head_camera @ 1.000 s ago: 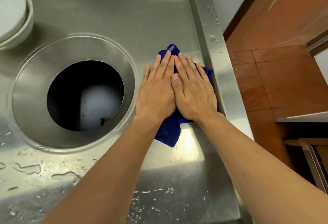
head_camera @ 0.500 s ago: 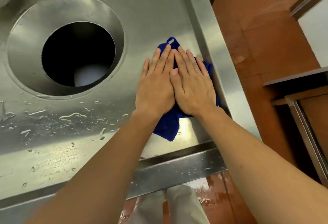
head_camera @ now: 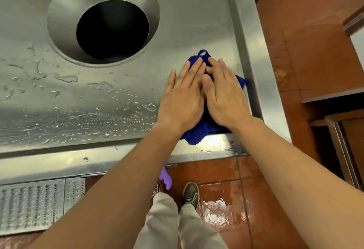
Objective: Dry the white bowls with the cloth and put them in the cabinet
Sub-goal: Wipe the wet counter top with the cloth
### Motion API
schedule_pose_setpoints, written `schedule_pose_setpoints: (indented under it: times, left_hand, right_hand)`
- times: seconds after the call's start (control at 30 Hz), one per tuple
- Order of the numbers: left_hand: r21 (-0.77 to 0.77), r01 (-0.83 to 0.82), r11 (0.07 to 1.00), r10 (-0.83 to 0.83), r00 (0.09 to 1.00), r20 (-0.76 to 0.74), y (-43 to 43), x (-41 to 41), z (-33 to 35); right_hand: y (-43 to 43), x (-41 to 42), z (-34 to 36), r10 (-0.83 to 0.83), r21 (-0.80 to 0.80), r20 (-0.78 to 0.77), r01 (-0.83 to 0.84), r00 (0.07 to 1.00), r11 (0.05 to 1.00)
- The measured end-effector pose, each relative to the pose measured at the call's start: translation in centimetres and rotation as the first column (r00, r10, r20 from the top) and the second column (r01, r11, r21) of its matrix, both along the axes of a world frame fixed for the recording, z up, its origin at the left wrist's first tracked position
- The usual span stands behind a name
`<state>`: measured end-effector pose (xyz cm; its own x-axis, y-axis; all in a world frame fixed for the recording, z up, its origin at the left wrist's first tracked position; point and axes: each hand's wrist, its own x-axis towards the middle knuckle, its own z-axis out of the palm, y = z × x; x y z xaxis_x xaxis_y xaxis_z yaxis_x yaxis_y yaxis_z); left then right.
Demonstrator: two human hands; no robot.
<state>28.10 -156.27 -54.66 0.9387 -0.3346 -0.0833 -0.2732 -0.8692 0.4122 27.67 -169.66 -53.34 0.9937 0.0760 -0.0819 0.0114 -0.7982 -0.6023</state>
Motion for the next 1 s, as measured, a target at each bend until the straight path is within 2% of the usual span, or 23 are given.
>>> schedule_pose_setpoints:
  times: [0.2, 1.0]
  left_hand:
    - [-0.013, 0.018, 1.0, -0.018, 1.0, 0.023, 1.4, -0.1, -0.1]
    - [-0.036, -0.111, 0.993, 0.111, 0.994, 0.011, 21.0, -1.0, -0.6]
  right_hand:
    - [2.1, -0.2, -0.9, 0.033, -0.238, 0.038, -0.023, 0.999, 0.971]
    - [21.4, 0.8, -1.7, 0.185, -0.275, 0.065, -0.161, 0.98, 0.948]
